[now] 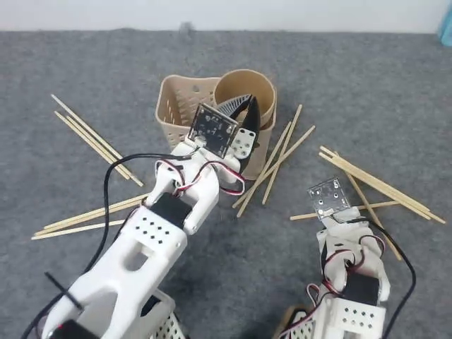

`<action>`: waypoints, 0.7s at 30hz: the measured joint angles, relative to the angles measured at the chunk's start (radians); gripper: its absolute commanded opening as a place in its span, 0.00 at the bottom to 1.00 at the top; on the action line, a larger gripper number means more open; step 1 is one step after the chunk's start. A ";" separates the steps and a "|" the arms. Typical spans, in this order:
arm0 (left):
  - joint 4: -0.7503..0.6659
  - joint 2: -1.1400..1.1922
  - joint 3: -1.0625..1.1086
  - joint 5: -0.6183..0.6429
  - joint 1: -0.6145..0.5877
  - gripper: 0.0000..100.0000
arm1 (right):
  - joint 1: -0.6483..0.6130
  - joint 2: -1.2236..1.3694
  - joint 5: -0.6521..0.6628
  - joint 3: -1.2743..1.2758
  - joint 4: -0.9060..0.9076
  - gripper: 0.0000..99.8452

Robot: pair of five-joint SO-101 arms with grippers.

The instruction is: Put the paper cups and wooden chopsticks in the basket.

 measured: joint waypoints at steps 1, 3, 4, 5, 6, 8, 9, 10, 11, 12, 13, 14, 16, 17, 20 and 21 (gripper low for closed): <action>0.009 -0.025 -0.003 0.002 -0.012 0.01 | 0.000 0.000 0.000 0.000 0.000 0.01; 0.040 -0.089 -0.018 -0.002 -0.046 0.01 | 0.000 0.000 0.000 0.000 0.000 0.01; 0.066 -0.130 -0.037 0.000 -0.064 0.01 | 0.000 0.000 0.000 0.000 0.000 0.01; 0.098 -0.172 -0.055 0.002 -0.086 0.01 | 0.000 0.000 0.000 0.000 0.000 0.01; 0.138 -0.216 -0.075 0.002 -0.110 0.01 | 0.000 0.000 0.000 0.000 0.000 0.01; 0.224 -0.298 -0.118 0.002 -0.164 0.01 | 0.000 0.000 0.000 0.000 0.000 0.01; 0.275 -0.339 -0.138 0.002 -0.193 0.01 | 0.000 0.000 0.000 0.000 0.000 0.01; 0.333 -0.381 -0.157 0.002 -0.226 0.01 | 0.000 0.000 0.000 0.000 0.000 0.01; 0.397 -0.419 -0.173 0.002 -0.262 0.01 | 0.000 0.000 0.000 0.000 0.000 0.01; 0.473 -0.459 -0.186 0.002 -0.305 0.01 | 0.000 0.000 0.000 0.000 0.000 0.01; 0.548 -0.500 -0.190 0.002 -0.356 0.01 | 0.000 0.000 0.000 0.000 0.000 0.01; 0.628 -0.542 -0.190 0.002 -0.411 0.01 | 0.000 0.000 0.000 0.000 0.000 0.01; 0.764 -0.621 -0.173 0.002 -0.526 0.01 | 0.000 0.000 0.000 0.000 0.000 0.01; 0.798 -0.663 -0.146 0.006 -0.577 0.01 | 0.000 0.000 0.000 0.000 0.000 0.01; 0.810 -0.796 -0.002 0.002 -0.698 0.01 | 0.000 0.000 0.000 0.000 0.000 0.01; 0.810 -0.842 0.064 0.003 -0.726 0.01 | 0.000 0.000 0.000 0.000 0.000 0.01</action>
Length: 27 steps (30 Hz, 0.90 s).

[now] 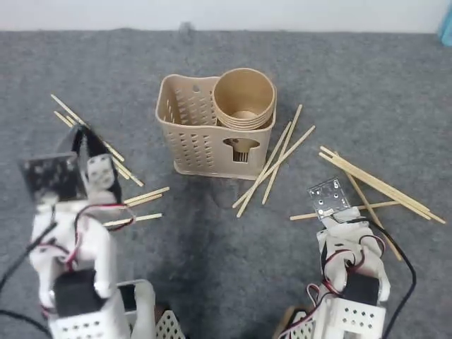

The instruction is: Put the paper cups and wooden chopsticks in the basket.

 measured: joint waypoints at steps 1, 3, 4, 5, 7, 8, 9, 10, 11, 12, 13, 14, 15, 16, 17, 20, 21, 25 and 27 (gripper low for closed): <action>0.000 -0.041 0.072 0.005 -0.015 0.01 | 0.000 0.000 0.000 0.000 0.000 0.01; 0.000 -0.124 0.226 -0.002 -0.026 0.01 | 0.000 0.000 0.000 0.000 0.000 0.01; 0.000 -0.173 0.296 -0.002 -0.031 0.01 | 0.000 0.000 0.000 0.000 0.000 0.01; 0.000 -0.226 0.364 -0.002 -0.035 0.01 | 0.000 0.000 0.000 0.000 0.000 0.01; 0.000 -0.307 0.486 -0.002 -0.034 0.01 | 0.000 0.000 0.000 0.000 0.000 0.01; 0.003 -0.330 0.532 -0.002 -0.032 0.01 | 0.000 0.000 0.000 0.000 0.000 0.01; 0.005 -0.336 0.568 -0.002 -0.035 0.01 | 0.000 0.000 0.000 0.000 0.000 0.01; 0.006 -0.336 0.595 -0.002 -0.040 0.01 | 0.000 0.000 0.000 0.000 0.000 0.01; 0.006 -0.336 0.617 -0.002 -0.040 0.01 | 0.000 0.000 0.000 0.000 0.000 0.01; 0.006 -0.336 0.634 -0.002 -0.040 0.01 | 0.000 0.000 0.000 0.000 0.000 0.01; 0.006 -0.336 0.638 -0.002 -0.040 0.01 | 0.000 0.000 0.000 0.000 0.000 0.01; 0.006 -0.336 0.638 -0.002 -0.040 0.01 | 0.000 0.000 0.000 0.000 0.000 0.01; 0.006 -0.336 0.640 -0.002 -0.041 0.01 | 0.000 0.000 0.000 0.000 0.000 0.01; 0.006 -0.336 0.644 -0.002 -0.041 0.01 | 0.000 0.000 0.000 0.000 0.000 0.01; 0.009 -0.336 0.644 -0.002 -0.041 0.01 | 0.000 0.000 0.000 0.000 0.000 0.01; 0.044 -0.336 0.644 -0.002 -0.041 0.01 | 0.000 0.000 0.000 0.000 0.000 0.01; 0.051 -0.336 0.644 -0.002 -0.041 0.01 | 0.000 0.000 0.000 0.000 0.000 0.01; 0.055 -0.336 0.644 -0.002 -0.041 0.01 | 0.000 0.000 0.000 0.000 0.000 0.01; 0.055 -0.336 0.644 -0.002 -0.041 0.01 | 0.000 0.000 0.000 0.000 0.000 0.01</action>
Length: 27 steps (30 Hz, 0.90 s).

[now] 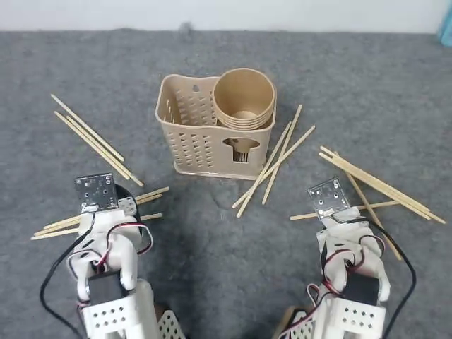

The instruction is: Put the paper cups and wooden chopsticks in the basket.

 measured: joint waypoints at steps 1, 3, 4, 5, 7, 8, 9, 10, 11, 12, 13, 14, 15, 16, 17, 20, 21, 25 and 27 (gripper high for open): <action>0.003 0.000 0.000 0.000 0.000 0.01 | 0.000 0.000 0.000 0.000 0.000 0.01; 0.005 0.000 0.000 0.000 0.000 0.01 | 0.000 0.000 0.000 0.000 0.000 0.01; 0.005 0.000 0.000 0.000 0.000 0.01 | 0.000 0.000 0.000 0.000 0.000 0.01; 0.008 0.000 0.000 0.000 0.000 0.01 | 0.000 0.000 0.000 0.000 0.003 0.01; 0.025 0.000 0.000 0.000 0.000 0.01 | 0.000 0.000 0.000 0.000 0.009 0.01; 0.029 0.000 0.000 0.000 0.000 0.01 | 0.000 0.000 0.000 0.000 0.012 0.01; 0.032 0.000 0.000 0.000 0.000 0.01 | 0.000 0.000 0.000 0.000 0.018 0.01; 0.032 0.000 0.000 0.000 0.000 0.01 | 0.000 0.000 0.000 0.000 0.025 0.01; 0.032 -0.002 0.000 0.000 0.000 0.01 | 0.000 0.000 0.000 0.000 0.029 0.01; 0.032 -0.002 0.000 0.000 0.000 0.01 | 0.000 0.000 0.000 0.000 0.032 0.01; 0.032 -0.002 0.000 0.000 0.000 0.01 | 0.000 0.000 0.000 0.000 0.034 0.01; 0.032 -0.002 0.000 0.000 0.000 0.01 | 0.000 0.000 0.000 0.000 0.034 0.01; 0.032 -0.002 0.000 0.000 0.000 0.01 | 0.000 0.000 0.000 0.000 0.034 0.01; 0.032 -0.002 0.000 0.000 0.000 0.01 | 0.000 0.000 0.000 0.000 0.034 0.01; 0.032 -0.002 0.000 0.000 0.000 0.01 | 0.000 0.000 0.000 0.000 0.034 0.01; 0.032 -0.002 0.000 0.000 0.000 0.01 | 0.000 0.000 0.000 0.000 0.034 0.01; 0.032 -0.002 0.000 0.000 0.005 0.01 | 0.000 0.000 0.000 0.000 0.034 0.01; 0.032 -0.002 0.000 -0.002 0.058 0.01 | 0.000 0.000 0.000 0.000 0.034 0.01; 0.032 -0.002 0.000 -0.002 0.063 0.01 | 0.000 0.000 0.000 0.000 0.034 0.01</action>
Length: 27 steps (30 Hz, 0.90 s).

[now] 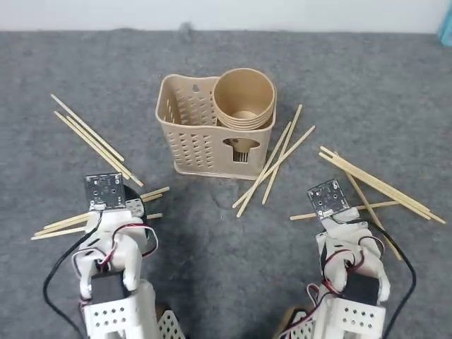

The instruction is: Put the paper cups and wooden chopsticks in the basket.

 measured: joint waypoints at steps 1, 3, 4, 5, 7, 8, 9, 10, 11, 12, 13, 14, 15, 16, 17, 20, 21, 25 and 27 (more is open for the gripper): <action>0.000 0.000 0.000 0.000 0.000 0.01 | 0.000 0.000 0.000 0.000 0.000 0.01; 0.000 0.000 0.000 0.000 0.000 0.01 | 0.000 0.000 -0.003 0.000 0.000 0.01; 0.000 0.000 0.000 0.000 0.000 0.01 | 0.000 0.000 -0.014 0.000 0.000 0.01; 0.000 0.000 0.000 0.000 -0.005 0.01 | 0.000 0.000 -0.025 0.000 0.000 0.01; 0.000 0.000 0.000 0.000 -0.017 0.01 | 0.000 0.000 -0.044 0.000 -0.006 0.01; 0.000 0.000 0.000 0.002 -0.017 0.01 | 0.011 0.000 -0.049 0.000 -0.020 0.02; 0.000 0.000 0.000 0.000 -0.015 0.01 | 0.026 0.000 -0.051 -0.002 -0.032 0.03; 0.000 0.000 0.000 0.000 -0.015 0.01 | 0.037 0.000 -0.054 -0.006 -0.038 0.05; 0.000 0.000 0.000 0.000 -0.015 0.01 | 0.043 0.000 -0.055 -0.012 -0.040 0.06; 0.000 0.000 0.000 0.000 -0.015 0.01 | 0.043 0.000 -0.057 -0.029 -0.040 0.06; 0.000 0.000 0.000 0.000 -0.015 0.01 | 0.049 0.000 -0.057 -0.054 -0.040 0.06; 0.000 0.000 0.000 0.000 -0.015 0.01 | 0.060 0.000 -0.057 -0.083 -0.040 0.06; 0.000 0.000 0.000 0.000 -0.015 0.01 | 0.064 0.000 -0.057 -0.117 -0.037 0.06; 0.000 0.000 0.000 0.000 -0.015 0.01 | 0.060 0.000 -0.060 -0.152 -0.037 0.07; 0.000 0.000 0.000 0.000 -0.015 0.01 | 0.058 0.000 -0.060 -0.187 -0.037 0.07; 0.000 0.000 0.000 0.000 -0.015 0.01 | 0.032 0.081 -0.060 -0.302 -0.037 0.07; 0.000 0.000 0.000 0.000 -0.015 0.01 | 0.021 0.126 -0.060 -0.344 -0.037 0.07; 0.000 0.000 0.000 0.000 -0.015 0.01 | -0.005 0.382 -0.064 -0.531 -0.052 0.07; 0.000 0.000 0.000 0.000 -0.015 0.01 | -0.017 0.552 -0.074 -0.626 -0.072 0.07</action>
